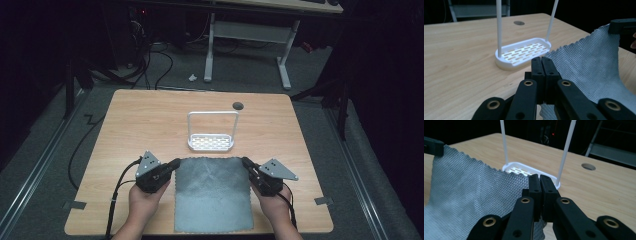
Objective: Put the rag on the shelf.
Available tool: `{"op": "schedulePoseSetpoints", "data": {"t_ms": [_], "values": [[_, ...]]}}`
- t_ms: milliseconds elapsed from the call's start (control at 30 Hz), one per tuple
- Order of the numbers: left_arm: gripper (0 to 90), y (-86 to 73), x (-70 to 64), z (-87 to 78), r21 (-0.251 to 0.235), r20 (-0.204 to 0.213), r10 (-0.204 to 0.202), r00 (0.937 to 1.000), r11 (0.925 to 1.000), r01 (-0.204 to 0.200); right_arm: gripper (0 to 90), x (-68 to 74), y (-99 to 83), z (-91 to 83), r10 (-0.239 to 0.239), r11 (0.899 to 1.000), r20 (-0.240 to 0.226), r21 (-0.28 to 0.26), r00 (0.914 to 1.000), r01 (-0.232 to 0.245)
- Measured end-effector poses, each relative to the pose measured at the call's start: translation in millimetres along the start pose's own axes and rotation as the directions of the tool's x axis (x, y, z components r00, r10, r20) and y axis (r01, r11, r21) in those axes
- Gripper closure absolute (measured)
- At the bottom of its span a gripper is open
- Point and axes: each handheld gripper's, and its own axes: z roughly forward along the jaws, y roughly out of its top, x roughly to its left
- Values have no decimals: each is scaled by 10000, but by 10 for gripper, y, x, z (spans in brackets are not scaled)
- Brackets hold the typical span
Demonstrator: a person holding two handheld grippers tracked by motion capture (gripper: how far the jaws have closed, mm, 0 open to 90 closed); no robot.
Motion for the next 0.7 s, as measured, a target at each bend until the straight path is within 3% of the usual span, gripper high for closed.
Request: {"op": "schedulePoseSetpoints", "data": {"t_ms": [333,700], "values": [[892,115,-61,-159,-579,-104,254,9996,9980,-259,892,-2,135,-110,17,9981,-132,-617,9999,-25],[891,287,-115,-334,-1361,-197,489,9986,9894,-511,892,55,311,-272,-67,9896,-240,-1436,9997,32]]}}
